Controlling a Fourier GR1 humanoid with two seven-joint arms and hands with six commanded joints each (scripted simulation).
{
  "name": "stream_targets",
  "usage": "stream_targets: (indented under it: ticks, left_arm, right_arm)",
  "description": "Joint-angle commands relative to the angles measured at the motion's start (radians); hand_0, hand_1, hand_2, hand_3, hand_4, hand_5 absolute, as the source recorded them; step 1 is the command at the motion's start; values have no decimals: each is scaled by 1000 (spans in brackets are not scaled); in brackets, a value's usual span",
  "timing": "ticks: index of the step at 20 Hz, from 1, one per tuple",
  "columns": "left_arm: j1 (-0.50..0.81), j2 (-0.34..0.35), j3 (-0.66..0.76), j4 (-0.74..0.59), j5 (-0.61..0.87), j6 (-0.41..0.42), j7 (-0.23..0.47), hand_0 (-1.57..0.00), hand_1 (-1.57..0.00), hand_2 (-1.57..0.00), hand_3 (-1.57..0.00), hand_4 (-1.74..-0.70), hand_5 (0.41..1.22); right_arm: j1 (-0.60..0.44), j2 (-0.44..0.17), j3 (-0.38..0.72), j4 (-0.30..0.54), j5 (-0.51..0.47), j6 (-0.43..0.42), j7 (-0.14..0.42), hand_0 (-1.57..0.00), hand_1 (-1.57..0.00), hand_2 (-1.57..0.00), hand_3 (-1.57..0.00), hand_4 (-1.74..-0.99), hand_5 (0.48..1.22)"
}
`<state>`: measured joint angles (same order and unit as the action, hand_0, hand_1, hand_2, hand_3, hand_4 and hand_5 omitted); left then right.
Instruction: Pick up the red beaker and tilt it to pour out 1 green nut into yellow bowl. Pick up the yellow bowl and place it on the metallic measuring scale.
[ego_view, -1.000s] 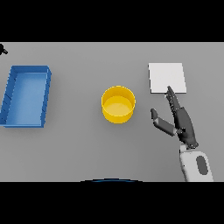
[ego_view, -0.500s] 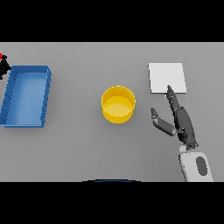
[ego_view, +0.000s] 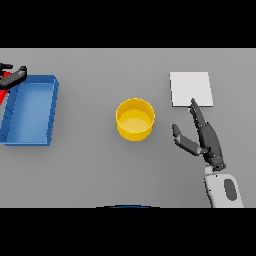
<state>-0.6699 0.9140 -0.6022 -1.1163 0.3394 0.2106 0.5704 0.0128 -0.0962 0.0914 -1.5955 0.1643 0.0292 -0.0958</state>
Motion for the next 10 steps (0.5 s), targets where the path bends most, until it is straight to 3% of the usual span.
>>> stream_targets:
  ticks: [1, 5, 8, 10]
  left_arm:
    - [3, 4, -8, -12, -4, -8, 3, -502, -425, -382, -237, -830, 678]
    - [-26, 3, -53, 17, -24, -52, 39, -205, -173, -156, -97, -778, 655]
    - [-23, 9, -66, 21, -48, -44, 33, -105, -88, -79, -49, -746, 655]
    - [-22, -2, -65, 35, -58, -25, 6, -67, -56, -50, -31, -734, 658]
  right_arm:
    - [3, 1, 3, -6, 2, -1, 3, 1, 1, 1, 1, -1318, 725]
    - [-11, 7, 5, 2, 13, -12, 13, 1, 1, 1, 1, -1308, 717]
    - [8, 2, 7, -2, 24, -18, -9, 1, 1, 1, 1, -1300, 717]
    - [-3, 4, 5, -4, 13, -11, 24, 1, 1, 1, 1, -1279, 713]
